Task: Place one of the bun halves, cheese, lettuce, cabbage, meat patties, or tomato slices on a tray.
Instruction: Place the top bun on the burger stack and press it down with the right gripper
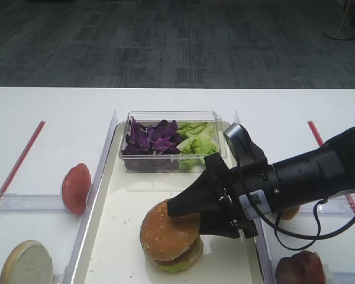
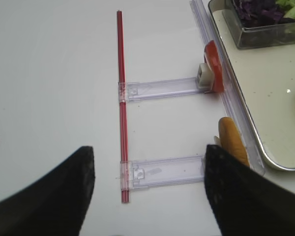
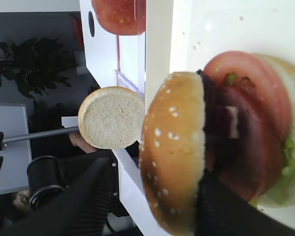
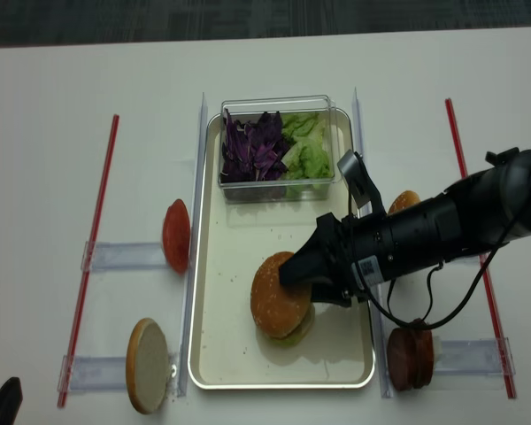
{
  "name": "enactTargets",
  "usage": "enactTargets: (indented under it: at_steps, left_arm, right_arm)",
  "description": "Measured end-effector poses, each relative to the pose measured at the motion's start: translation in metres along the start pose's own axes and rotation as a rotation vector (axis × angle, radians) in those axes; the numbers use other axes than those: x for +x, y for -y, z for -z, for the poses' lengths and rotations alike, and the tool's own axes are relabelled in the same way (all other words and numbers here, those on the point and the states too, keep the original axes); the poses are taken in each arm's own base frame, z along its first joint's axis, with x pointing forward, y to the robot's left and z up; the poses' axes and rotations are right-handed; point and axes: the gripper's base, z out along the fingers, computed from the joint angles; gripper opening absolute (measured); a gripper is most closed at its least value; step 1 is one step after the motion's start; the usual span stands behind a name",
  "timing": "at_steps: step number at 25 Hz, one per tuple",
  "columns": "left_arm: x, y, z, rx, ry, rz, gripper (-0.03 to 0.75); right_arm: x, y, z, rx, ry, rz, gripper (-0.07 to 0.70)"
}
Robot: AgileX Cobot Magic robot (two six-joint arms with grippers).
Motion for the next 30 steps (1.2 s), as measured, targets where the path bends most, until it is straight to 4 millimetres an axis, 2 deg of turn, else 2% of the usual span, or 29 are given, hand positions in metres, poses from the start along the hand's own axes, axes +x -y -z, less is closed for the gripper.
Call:
enactTargets:
  at_steps: [2, 5, 30]
  left_arm:
    - [0.0000, 0.0000, 0.0000, 0.000, 0.000, 0.000, 0.440]
    - [0.0000, 0.0000, 0.0000, 0.000, 0.000, 0.000, 0.440]
    - [0.0000, 0.0000, 0.0000, 0.000, 0.000, 0.000, 0.440]
  right_arm:
    - [-0.0002, -0.0001, 0.0000, -0.001, 0.002, -0.001, 0.485]
    - [-0.0007, -0.0003, 0.0000, -0.003, 0.008, 0.001, 0.530]
    - [-0.0019, -0.0006, 0.0000, -0.007, 0.021, -0.048, 0.580]
